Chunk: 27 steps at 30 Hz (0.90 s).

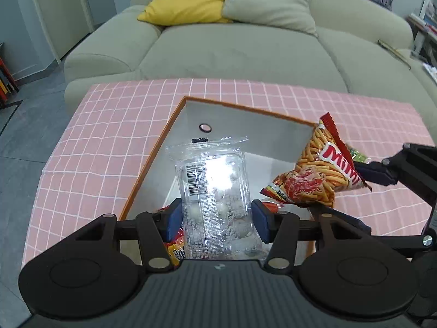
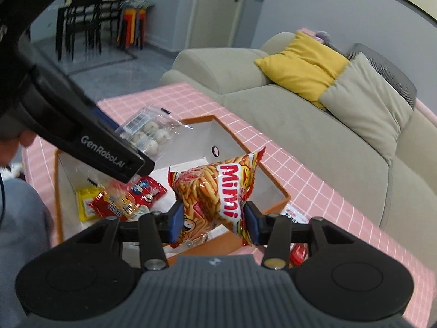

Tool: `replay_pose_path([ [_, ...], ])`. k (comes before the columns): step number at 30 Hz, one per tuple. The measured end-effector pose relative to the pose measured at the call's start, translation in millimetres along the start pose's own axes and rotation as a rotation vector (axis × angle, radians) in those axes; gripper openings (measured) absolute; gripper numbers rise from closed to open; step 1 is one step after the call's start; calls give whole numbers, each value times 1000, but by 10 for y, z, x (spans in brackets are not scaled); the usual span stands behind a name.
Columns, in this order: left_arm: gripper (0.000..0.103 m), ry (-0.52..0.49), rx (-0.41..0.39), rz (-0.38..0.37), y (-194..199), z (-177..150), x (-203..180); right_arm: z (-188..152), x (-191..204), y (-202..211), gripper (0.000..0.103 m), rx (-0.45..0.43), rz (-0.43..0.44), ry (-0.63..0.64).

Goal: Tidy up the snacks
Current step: 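Carry the sweets tray and Mimi bag over the box and release both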

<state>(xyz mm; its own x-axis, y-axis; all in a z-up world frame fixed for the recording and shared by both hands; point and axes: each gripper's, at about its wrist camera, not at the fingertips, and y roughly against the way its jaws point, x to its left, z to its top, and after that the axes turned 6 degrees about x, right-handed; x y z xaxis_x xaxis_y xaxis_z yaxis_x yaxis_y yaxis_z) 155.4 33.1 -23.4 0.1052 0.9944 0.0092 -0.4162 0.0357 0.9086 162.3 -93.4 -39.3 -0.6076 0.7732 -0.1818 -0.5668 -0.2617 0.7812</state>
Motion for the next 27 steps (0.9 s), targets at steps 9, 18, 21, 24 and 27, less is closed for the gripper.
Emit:
replay_pose_path([
  [9,61,-38,92,14,-433,66,112,155,142,-547,44,88,-26,164],
  [18,61,-94,159,28,-762,61,58,80,201,-971,44,189,-39,254],
  [21,61,-99,175,31,-849,66,39,69,189,-1071,45,211,-46,260],
  [24,61,-96,189,28,-913,67,57,75,179,-1110,45,216,-48,261],
  [27,61,-100,203,31,-977,65,69,80,180,-1140,46,218,-56,272],
])
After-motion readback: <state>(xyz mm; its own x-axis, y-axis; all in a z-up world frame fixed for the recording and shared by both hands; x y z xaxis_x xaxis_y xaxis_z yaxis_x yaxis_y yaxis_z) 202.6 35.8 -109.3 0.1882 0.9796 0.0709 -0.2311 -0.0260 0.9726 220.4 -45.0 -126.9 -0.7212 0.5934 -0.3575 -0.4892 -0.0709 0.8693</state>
